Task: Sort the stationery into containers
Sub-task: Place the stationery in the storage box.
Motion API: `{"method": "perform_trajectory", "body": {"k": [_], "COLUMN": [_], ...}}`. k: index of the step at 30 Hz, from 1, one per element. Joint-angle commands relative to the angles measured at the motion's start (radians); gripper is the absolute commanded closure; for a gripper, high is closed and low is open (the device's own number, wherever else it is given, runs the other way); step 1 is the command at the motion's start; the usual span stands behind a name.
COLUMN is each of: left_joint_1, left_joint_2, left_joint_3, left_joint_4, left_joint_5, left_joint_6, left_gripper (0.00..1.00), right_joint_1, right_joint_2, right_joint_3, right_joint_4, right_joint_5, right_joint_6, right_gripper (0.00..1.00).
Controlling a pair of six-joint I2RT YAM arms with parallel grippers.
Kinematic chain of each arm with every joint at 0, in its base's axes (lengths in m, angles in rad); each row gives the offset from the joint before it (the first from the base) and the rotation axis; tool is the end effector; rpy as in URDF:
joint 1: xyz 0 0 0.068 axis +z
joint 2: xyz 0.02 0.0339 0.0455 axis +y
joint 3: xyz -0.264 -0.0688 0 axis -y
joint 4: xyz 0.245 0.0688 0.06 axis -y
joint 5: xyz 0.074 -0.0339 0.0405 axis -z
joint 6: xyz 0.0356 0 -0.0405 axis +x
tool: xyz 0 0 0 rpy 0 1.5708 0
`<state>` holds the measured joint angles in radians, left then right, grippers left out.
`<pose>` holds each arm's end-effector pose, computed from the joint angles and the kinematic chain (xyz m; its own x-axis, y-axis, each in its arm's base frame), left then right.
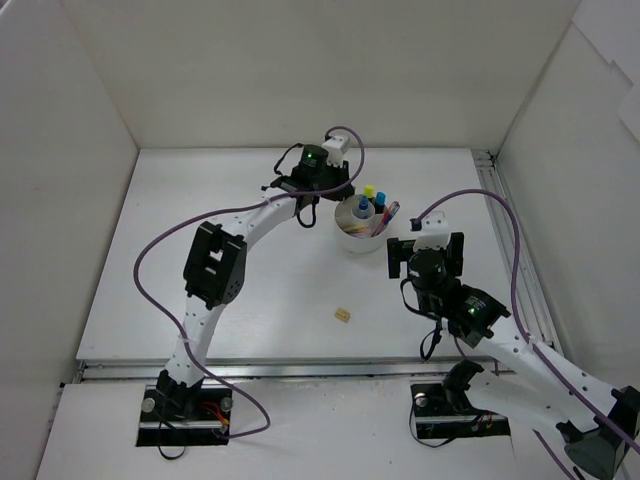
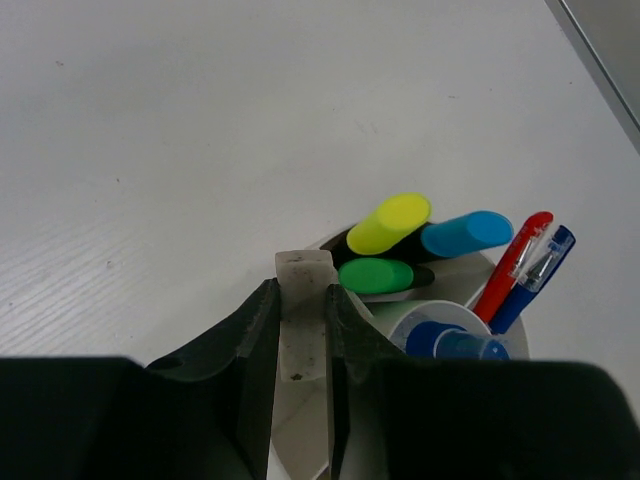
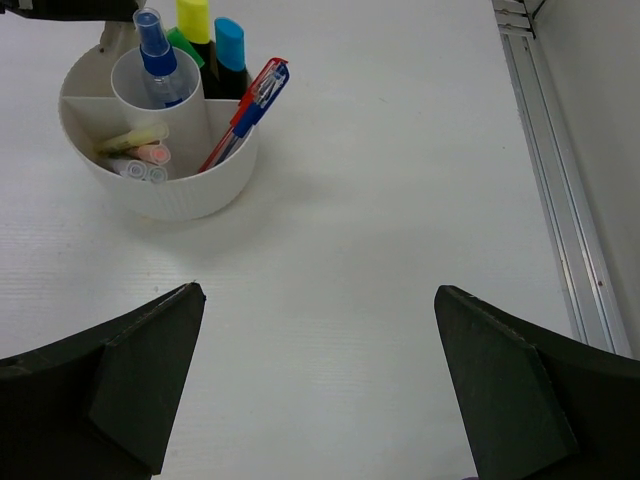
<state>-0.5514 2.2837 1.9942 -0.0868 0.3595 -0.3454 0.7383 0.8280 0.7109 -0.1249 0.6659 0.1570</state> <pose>0.4572 -0.2959 0.2613 -0.5549 -0.0308 -0.8313 0.6177 0.6541 -0.4365 0.1559 0.1121 0.3145 -0.1885 -0.0053 -0.9821 -0.0569 0.9984 0.0056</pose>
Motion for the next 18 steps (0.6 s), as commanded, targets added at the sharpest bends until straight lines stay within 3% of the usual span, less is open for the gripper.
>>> {"method": "perform_trajectory", "body": {"k": [1, 3, 18], "left_joint_1": [-0.018, -0.018, -0.027], "left_joint_2": [-0.136, -0.165, -0.173], "left_joint_3": [-0.023, -0.038, -0.144], "left_joint_4": [0.073, 0.076, 0.17], "left_joint_5": [0.016, 0.015, -0.022], "left_joint_6": [-0.015, -0.032, -0.083], "left_gripper": [0.95, 1.0, 0.96], "right_joint_1": [-0.008, -0.008, -0.008], "right_joint_2": [-0.001, -0.006, -0.012], "right_joint_3": [0.007, 0.009, 0.005], "right_joint_4": [0.041, 0.041, 0.037], "right_joint_5": [0.006, -0.005, -0.02], "right_joint_6": [0.019, 0.022, 0.03], "right_gripper": [0.02, 0.02, 0.02]}}
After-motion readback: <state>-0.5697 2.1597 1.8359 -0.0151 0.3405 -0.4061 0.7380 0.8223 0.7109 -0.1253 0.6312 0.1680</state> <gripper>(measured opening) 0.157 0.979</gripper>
